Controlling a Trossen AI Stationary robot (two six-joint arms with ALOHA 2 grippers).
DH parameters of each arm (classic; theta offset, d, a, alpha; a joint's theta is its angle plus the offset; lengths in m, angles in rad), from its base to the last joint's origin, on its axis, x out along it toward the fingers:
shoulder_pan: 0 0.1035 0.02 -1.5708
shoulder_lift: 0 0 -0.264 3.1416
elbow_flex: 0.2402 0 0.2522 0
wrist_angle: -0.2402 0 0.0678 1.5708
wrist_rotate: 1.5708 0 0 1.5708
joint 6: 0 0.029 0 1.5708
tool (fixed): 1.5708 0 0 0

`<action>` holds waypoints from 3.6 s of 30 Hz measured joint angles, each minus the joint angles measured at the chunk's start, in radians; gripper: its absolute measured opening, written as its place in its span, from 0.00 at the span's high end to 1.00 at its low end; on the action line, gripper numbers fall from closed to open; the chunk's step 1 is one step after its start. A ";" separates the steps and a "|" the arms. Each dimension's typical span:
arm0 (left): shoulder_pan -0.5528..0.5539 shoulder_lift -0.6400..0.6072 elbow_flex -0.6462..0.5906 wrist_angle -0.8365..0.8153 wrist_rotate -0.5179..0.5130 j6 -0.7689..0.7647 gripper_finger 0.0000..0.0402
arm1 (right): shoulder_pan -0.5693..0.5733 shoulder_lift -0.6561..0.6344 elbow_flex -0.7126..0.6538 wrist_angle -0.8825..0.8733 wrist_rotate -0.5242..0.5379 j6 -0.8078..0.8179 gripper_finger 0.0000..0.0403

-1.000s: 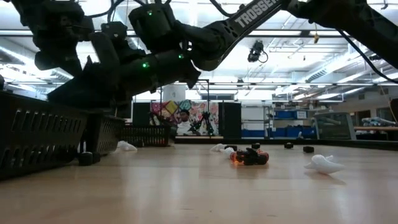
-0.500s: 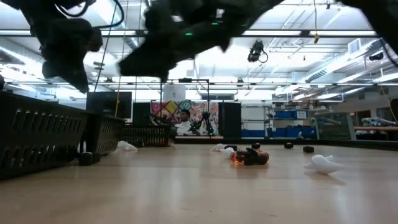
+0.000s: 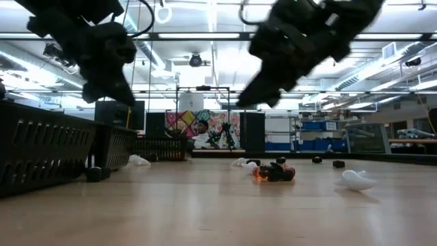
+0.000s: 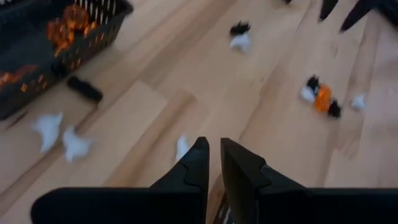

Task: Sort Halloween decoration
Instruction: Put the black skeleton toy into the bottom black bin

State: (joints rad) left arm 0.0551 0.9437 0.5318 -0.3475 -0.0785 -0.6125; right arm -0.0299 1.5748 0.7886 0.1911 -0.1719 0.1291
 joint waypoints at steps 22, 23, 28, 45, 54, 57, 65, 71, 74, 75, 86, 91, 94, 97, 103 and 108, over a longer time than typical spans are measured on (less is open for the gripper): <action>0.042 0.033 0.001 0.113 -0.025 -0.027 0.87 | -0.032 0.212 -0.344 0.707 0.235 -0.040 0.44; 0.042 0.033 0.001 0.113 -0.025 -0.027 0.87 | -0.033 0.238 -0.343 0.732 0.231 -0.041 0.44; 0.041 0.032 0.001 0.111 -0.024 -0.032 0.87 | -0.036 0.349 -0.334 0.855 0.237 -0.028 0.46; 0.041 0.032 0.001 0.103 0.005 -0.033 0.87 | -0.060 0.464 -0.333 0.979 0.264 -0.055 0.66; 0.041 0.031 0.001 0.103 0.005 -0.039 0.87 | -0.061 0.464 -0.333 0.972 0.254 -0.056 0.87; 0.041 0.032 0.001 0.103 0.005 -0.040 0.87 | -0.062 0.455 -0.333 0.970 0.226 -0.056 0.92; 0.050 0.030 0.028 0.076 0.006 -0.030 0.87 | -0.017 0.330 -0.289 0.797 0.171 -0.074 0.90; 0.062 0.030 0.066 0.004 0.006 -0.004 0.87 | 0.022 0.282 -0.179 0.696 0.119 -0.098 0.90; 0.062 0.030 0.071 -0.009 0.052 -0.002 0.87 | 0.045 0.287 -0.087 0.607 0.054 -0.102 0.90; 0.062 0.030 0.071 -0.013 0.077 0.005 0.87 | 0.056 0.290 -0.045 0.560 0.034 -0.108 0.90; 0.048 -0.075 0.033 0.068 0.089 0.125 0.87 | 0.154 0.407 0.405 0.200 -0.076 -0.177 0.90; 0.036 -0.129 0.010 0.068 0.083 0.120 0.87 | 0.213 0.530 0.601 0.101 -0.094 -0.175 0.90; 0.029 -0.165 -0.004 0.063 0.065 0.118 0.88 | 0.237 0.609 0.720 0.051 -0.096 -0.166 0.90; 0.034 -0.195 -0.020 0.059 0.046 0.125 0.88 | 0.250 0.698 0.839 -0.006 -0.096 -0.132 0.90; 0.040 -0.234 -0.042 0.059 0.043 0.133 0.88 | 0.265 0.846 1.054 -0.142 -0.112 -0.069 0.88; 0.024 -0.264 -0.046 0.063 0.044 0.130 0.88 | 0.265 0.880 1.121 -0.182 -0.103 -0.036 0.80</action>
State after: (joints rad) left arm 0.0795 0.6794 0.4854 -0.2842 -0.0345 -0.4821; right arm 0.2352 2.4549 1.9097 0.0086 -0.2745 0.0936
